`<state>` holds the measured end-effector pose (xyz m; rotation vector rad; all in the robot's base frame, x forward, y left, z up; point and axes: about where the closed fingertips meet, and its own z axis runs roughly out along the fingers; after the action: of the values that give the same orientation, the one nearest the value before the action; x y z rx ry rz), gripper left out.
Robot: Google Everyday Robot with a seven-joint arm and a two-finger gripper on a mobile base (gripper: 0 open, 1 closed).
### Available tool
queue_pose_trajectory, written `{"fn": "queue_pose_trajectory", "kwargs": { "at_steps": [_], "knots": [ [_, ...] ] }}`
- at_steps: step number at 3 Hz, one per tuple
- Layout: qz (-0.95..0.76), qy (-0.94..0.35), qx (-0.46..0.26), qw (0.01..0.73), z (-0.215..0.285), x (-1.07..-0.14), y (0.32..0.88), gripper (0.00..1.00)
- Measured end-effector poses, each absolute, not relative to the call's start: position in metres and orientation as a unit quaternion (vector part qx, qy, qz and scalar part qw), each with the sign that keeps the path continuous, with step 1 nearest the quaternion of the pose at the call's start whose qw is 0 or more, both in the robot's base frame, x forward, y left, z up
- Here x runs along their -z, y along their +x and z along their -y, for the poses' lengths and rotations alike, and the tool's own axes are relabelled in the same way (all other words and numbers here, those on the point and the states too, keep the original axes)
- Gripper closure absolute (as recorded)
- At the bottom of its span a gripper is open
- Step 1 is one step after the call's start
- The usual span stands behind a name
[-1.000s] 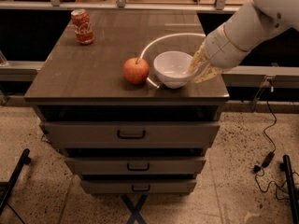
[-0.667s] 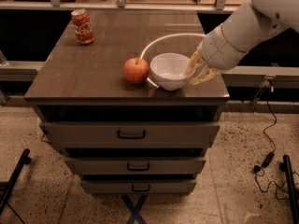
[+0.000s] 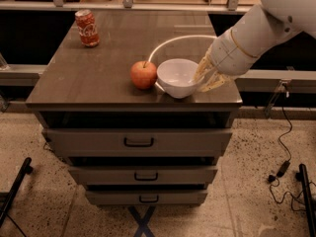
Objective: Move white bowl near apple
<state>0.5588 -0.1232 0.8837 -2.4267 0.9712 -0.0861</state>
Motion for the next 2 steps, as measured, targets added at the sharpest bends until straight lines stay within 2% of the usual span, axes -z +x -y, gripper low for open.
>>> {"fn": "queue_pose_trajectory", "kwargs": {
  "at_steps": [1, 2],
  "knots": [
    [-0.358, -0.897, 0.03, 0.26, 0.1215, -0.8823, 0.5587, 0.28],
    [-0.357, -0.897, 0.03, 0.26, 0.1205, -0.8814, 0.5587, 0.04]
  ]
}}
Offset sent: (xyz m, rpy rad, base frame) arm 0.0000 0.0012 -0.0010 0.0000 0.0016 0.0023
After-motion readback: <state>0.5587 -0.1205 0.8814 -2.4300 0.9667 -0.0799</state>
